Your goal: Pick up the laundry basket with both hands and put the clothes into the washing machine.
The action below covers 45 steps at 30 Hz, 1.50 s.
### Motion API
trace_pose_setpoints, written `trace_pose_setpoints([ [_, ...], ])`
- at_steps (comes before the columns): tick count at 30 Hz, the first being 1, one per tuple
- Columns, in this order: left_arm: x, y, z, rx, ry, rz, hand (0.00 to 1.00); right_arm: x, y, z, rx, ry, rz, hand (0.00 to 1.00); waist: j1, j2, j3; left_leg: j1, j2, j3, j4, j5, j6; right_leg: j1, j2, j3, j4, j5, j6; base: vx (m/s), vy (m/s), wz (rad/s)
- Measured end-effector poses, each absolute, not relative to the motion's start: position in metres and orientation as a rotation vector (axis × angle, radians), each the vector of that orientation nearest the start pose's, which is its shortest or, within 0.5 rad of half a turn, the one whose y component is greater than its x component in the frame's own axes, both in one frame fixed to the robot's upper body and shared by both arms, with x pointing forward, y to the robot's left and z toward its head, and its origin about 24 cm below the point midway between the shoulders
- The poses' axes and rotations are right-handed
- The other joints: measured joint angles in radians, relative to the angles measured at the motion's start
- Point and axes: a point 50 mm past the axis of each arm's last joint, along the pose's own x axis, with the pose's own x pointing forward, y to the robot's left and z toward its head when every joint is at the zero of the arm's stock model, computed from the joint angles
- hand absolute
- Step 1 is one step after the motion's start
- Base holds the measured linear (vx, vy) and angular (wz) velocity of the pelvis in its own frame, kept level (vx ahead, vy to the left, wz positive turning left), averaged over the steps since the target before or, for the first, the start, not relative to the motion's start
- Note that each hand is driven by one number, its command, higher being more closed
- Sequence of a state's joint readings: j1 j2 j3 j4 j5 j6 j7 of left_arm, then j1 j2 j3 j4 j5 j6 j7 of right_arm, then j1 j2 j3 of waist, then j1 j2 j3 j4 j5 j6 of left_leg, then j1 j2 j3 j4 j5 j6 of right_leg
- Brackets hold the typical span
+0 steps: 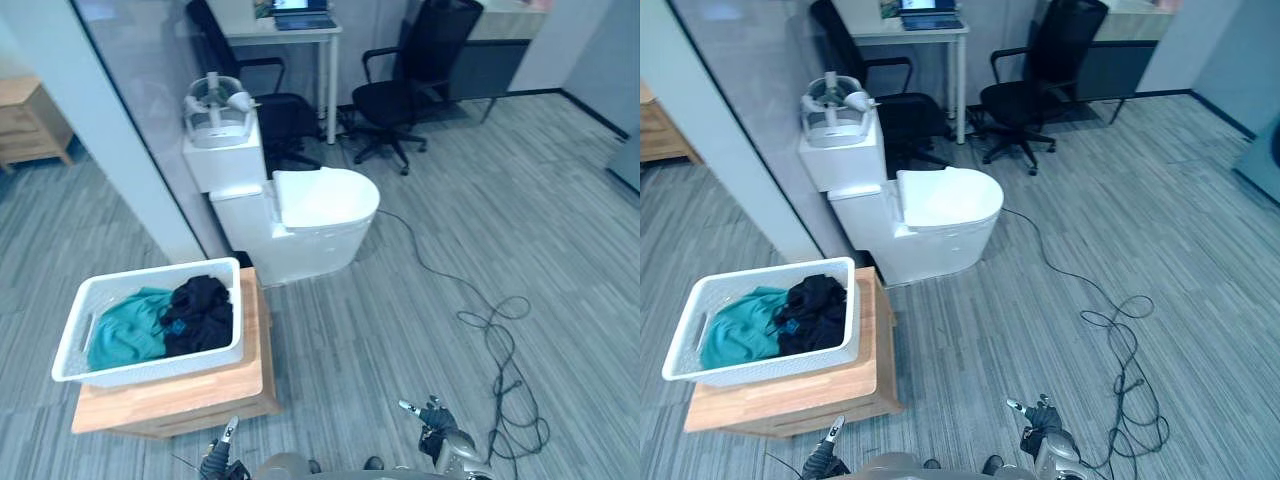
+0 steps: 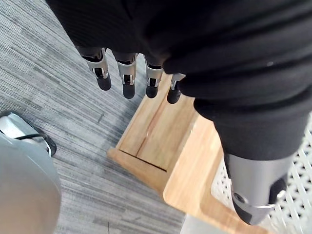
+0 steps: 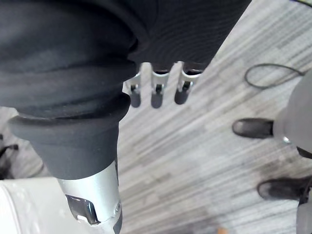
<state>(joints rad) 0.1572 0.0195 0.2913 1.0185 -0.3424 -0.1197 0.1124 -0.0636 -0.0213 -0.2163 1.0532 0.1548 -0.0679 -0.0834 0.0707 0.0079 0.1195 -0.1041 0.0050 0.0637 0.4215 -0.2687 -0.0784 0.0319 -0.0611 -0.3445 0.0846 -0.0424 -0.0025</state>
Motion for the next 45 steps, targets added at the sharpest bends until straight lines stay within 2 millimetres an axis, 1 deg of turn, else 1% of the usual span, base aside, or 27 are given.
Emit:
trace_pose_setpoints([
  [2, 0.059, 0.21, -0.163, -0.345, 1.031, 0.666, 0.0, 0.159, -0.19, -0.142, 0.174, 0.898, -0.352, 0.0, -0.003, -0.002, 0.019, -0.042, 0.046, 0.047, 0.109, -0.038, 0.047, -0.004, -0.009, -0.004, 0.017, -0.008, 0.006, -0.03, 0.136, 0.19],
  [3, 0.052, 0.213, -0.163, -0.343, 1.042, 0.687, 0.0, 0.16, -0.191, -0.141, 0.17, 0.895, -0.352, 0.0, -0.01, -0.007, 0.024, -0.059, 0.101, 0.043, 0.187, -0.049, 0.065, -0.005, -0.032, -0.004, 0.038, -0.024, 0.015, -0.08, 0.232, 0.2],
  [5, 0.044, 0.217, -0.163, -0.332, 1.057, 0.705, 0.0, 0.157, -0.196, -0.142, 0.142, 0.904, -0.346, 0.0, -0.032, -0.028, 0.031, -0.076, 0.187, -0.005, 0.209, -0.045, 0.059, -0.014, -0.086, -0.011, 0.084, -0.051, 0.053, -0.05, 0.296, 0.37],
  [6, 0.043, 0.219, -0.163, -0.322, 1.06, 0.711, 0.0, 0.154, -0.2, -0.142, 0.126, 0.909, -0.349, 0.0, -0.046, -0.031, 0.03, -0.08, 0.236, -0.052, 0.178, -0.036, 0.043, -0.036, -0.131, -0.012, 0.128, -0.071, 0.084, -0.02, 0.443, 0.45],
  [8, 0.044, 0.217, -0.163, -0.317, 1.064, 0.709, 0.0, 0.146, -0.208, -0.144, 0.1, 0.927, -0.359, 0.0, -0.059, -0.009, 0.013, -0.071, 0.282, -0.133, 0.064, 0.01, -0.02, -0.077, -0.194, -0.007, 0.191, -0.088, 0.148, 0.02, 0.585, 0.29],
  [9, 0.046, 0.211, -0.164, -0.313, 1.072, 0.679, 0.0, 0.136, -0.218, -0.146, 0.07, 0.958, -0.372, 0.0, -0.058, 0.035, -0.013, -0.03, 0.288, -0.167, -0.051, 0.025, -0.149, -0.105, -0.22, 0.004, 0.216, -0.085, 0.203, 0.14, 0.681, 0.05],
  [10, 0.052, 0.216, -0.163, -0.286, 1.06, 0.663, 0.0, 0.129, -0.207, -0.153, 0.088, 1.017, -0.354, 0.0, -0.052, -0.014, -0.013, -0.026, 0.222, -0.132, -0.048, 0.03, -0.126, -0.093, -0.268, 0.059, 0.2, -0.067, 0.239, 0.18, 0.614, 0.09],
  [11, 0.053, 0.221, -0.161, -0.264, 1.051, 0.658, 0.0, 0.125, -0.199, -0.156, 0.1, 1.037, -0.334, 0.0, -0.059, -0.018, -0.016, -0.026, 0.205, -0.132, -0.046, 0.029, -0.125, -0.08, -0.265, 0.06, 0.19, -0.055, 0.244, 0.17, 0.284, 0.12],
  [12, 0.062, 0.229, -0.159, -0.238, 1.029, 0.651, 0.0, 0.121, -0.188, -0.159, 0.125, 1.063, -0.32, 0.0, -0.059, -0.043, -0.027, -0.031, 0.172, -0.132, -0.012, 0.018, -0.115, -0.043, -0.269, 0.038, 0.134, -0.013, 0.228, 0.13, 0.217, 0.15],
  [13, 0.071, 0.233, -0.156, -0.229, 1.007, 0.648, 0.0, 0.122, -0.183, -0.159, 0.136, 1.065, -0.312, 0.0, -0.058, -0.03, -0.02, -0.035, 0.151, -0.132, 0.027, -0.003, -0.113, -0.009, -0.278, 0.043, 0.09, 0.055, 0.234, 0.09, 0.259, 0.09],
  [16, 0.083, 0.234, -0.153, -0.201, 0.977, 0.613, 0.0, 0.122, -0.183, -0.159, 0.138, 1.063, -0.312, 0.0, -0.057, -0.027, -0.032, -0.022, 0.13, -0.113, 0.044, -0.024, -0.074, -0.007, -0.305, 0.058, 0.093, 0.163, 0.222, -0.01, 0.387, -0.07],
  [19, 0.074, 0.227, -0.157, -0.184, 1.018, 0.589, 0.0, 0.135, -0.183, -0.154, 0.126, 1.014, -0.291, 0.0, -0.054, -0.016, -0.039, 0.013, 0.097, -0.051, 0.004, -0.029, -0.008, -0.107, -0.348, 0.107, 0.19, 0.276, 0.101, -0.07, 0.306, -0.56],
  [20, 0.064, 0.225, -0.16, -0.179, 1.051, 0.589, 0.0, 0.138, -0.183, -0.152, 0.123, 1.003, -0.288, 0.0, -0.054, -0.005, -0.046, 0.03, 0.092, -0.025, -0.023, -0.022, 0.018, -0.141, -0.357, 0.1, 0.211, 0.343, 0.012, -0.08, 0.249, -0.53],
  [21, 0.053, 0.225, -0.162, -0.165, 1.089, 0.59, 0.0, 0.137, -0.181, -0.153, 0.116, 1.006, -0.276, 0.0, -0.056, 0.013, -0.04, 0.059, 0.088, 0.001, -0.061, -0.008, 0.044, -0.163, -0.358, 0.096, 0.231, 0.386, -0.056, -0.05, 0.288, -0.5],
  [23, 0.044, 0.226, -0.163, -0.139, 1.118, 0.584, 0.0, 0.135, -0.176, -0.154, 0.111, 1.014, -0.251, 0.0, -0.057, 0.004, -0.04, 0.099, 0.087, 0.02, -0.108, 0.017, 0.069, -0.167, -0.325, 0.072, 0.326, 0.25, -0.018, -0.01, 0.159, -0.24],
  [24, 0.041, 0.229, -0.163, -0.125, 1.132, 0.583, 0.0, 0.136, -0.173, -0.154, 0.115, 1.013, -0.246, 0.0, -0.058, 0.0, -0.042, 0.112, 0.088, 0.019, -0.131, 0.032, 0.072, -0.156, -0.279, 0.057, 0.365, 0.16, 0.009, 0.01, 0.04, 0.05],
  [25, 0.039, 0.231, -0.164, -0.108, 1.151, 0.575, 0.0, 0.14, -0.168, -0.152, 0.108, 0.997, -0.22, 0.0, -0.055, -0.011, -0.046, 0.118, 0.087, 0.014, -0.184, 0.069, 0.069, -0.139, -0.162, 0.044, 0.379, 0.003, 0.042, 0.02, 0.016, 0.09],
  [26, 0.04, 0.228, -0.164, -0.109, 1.153, 0.565, 0.0, 0.145, -0.165, -0.15, 0.102, 0.978, -0.2, 0.0, -0.057, -0.017, -0.048, 0.118, 0.081, 0.012, -0.209, 0.091, 0.065, -0.125, -0.093, 0.038, 0.337, -0.057, 0.053, 0.03, -0.057, 0.08],
  [28, 0.045, 0.226, -0.164, -0.124, 1.143, 0.563, 0.0, 0.152, -0.164, -0.146, 0.1, 0.941, -0.185, 0.0, -0.056, -0.044, -0.049, 0.103, 0.058, 0.01, -0.247, 0.126, 0.053, -0.069, -0.056, 0.044, 0.189, -0.077, 0.06, -0.03, -0.095, 0.06],
  [31, 0.06, 0.222, -0.164, -0.14, 1.11, 0.54, 0.0, 0.159, -0.164, -0.141, 0.092, 0.9, -0.176, 0.0, -0.063, -0.047, -0.048, 0.101, 0.055, -0.028, -0.315, 0.188, 0.034, -0.053, -0.038, 0.024, 0.099, -0.063, 0.038, -0.06, -0.11, 0.24],
  [34, 0.075, 0.222, -0.159, -0.204, 1.034, 0.605, 0.0, 0.184, -0.159, -0.121, 0.066, 0.769, -0.138, 0.0, -0.053, -0.051, -0.047, 0.102, 0.09, -0.007, -0.344, 0.21, 0.013, -0.054, 0.002, 0.041, 0.044, -0.034, 0.018, -0.1, -0.122, -0.2],
  [35, 0.076, 0.218, -0.157, -0.249, 1.001, 0.642, 0.0, 0.202, -0.156, -0.104, 0.064, 0.66, -0.122, 0.0, -0.052, -0.053, -0.044, 0.097, 0.104, 0.017, -0.339, 0.21, 0.011, -0.056, 0.021, 0.064, 0.017, -0.02, 0.017, -0.15, -0.136, -0.57],
  [36, 0.077, 0.213, -0.155, -0.298, 0.962, 0.669, 0.0, 0.217, -0.154, -0.083, 0.068, 0.538, -0.117, 0.0, -0.054, -0.05, -0.041, 0.079, 0.117, 0.029, -0.329, 0.207, 0.005, -0.057, 0.035, 0.075, -0.006, -0.006, 0.013, -0.13, -0.103, -0.44],
  [40, 0.095, 0.222, -0.139, -0.355, 0.803, 0.712, 0.0, 0.232, -0.163, -0.043, 0.035, 0.32, -0.155, 0.0, -0.053, -0.032, -0.029, 0.02, 0.13, 0.012, -0.248, 0.186, -0.006, -0.066, 0.046, 0.069, -0.014, -0.006, 0.008, -0.05, -0.029, 0.09],
  [41, 0.1, 0.225, -0.129, -0.383, 0.731, 0.725, 0.0, 0.234, -0.166, -0.032, -0.006, 0.269, -0.158, 0.0, -0.054, -0.011, -0.012, -0.015, 0.129, 0.01, -0.177, 0.174, -0.023, -0.072, 0.043, 0.066, -0.01, -0.006, 0.008, -0.01, 0.04, 0.15],
  [42, 0.104, 0.227, -0.123, -0.399, 0.688, 0.732, 0.0, 0.236, -0.167, -0.026, -0.018, 0.243, -0.159, 0.0, -0.054, -0.019, -0.007, -0.035, 0.127, 0.01, -0.134, 0.172, -0.026, -0.071, 0.038, 0.065, -0.005, -0.005, 0.007, -0.03, 0.06, 0.16],
  [45, 0.11, 0.238, -0.091, -0.434, 0.487, 0.759, 0.0, 0.246, -0.168, 0.006, -0.079, 0.101, -0.143, 0.0, -0.03, 0.021, 0.038, -0.114, 0.114, 0.005, 0.042, 0.175, -0.032, -0.088, 0.006, 0.072, 0.052, -0.02, 0.004, -0.05, 0.081, -0.02],
])
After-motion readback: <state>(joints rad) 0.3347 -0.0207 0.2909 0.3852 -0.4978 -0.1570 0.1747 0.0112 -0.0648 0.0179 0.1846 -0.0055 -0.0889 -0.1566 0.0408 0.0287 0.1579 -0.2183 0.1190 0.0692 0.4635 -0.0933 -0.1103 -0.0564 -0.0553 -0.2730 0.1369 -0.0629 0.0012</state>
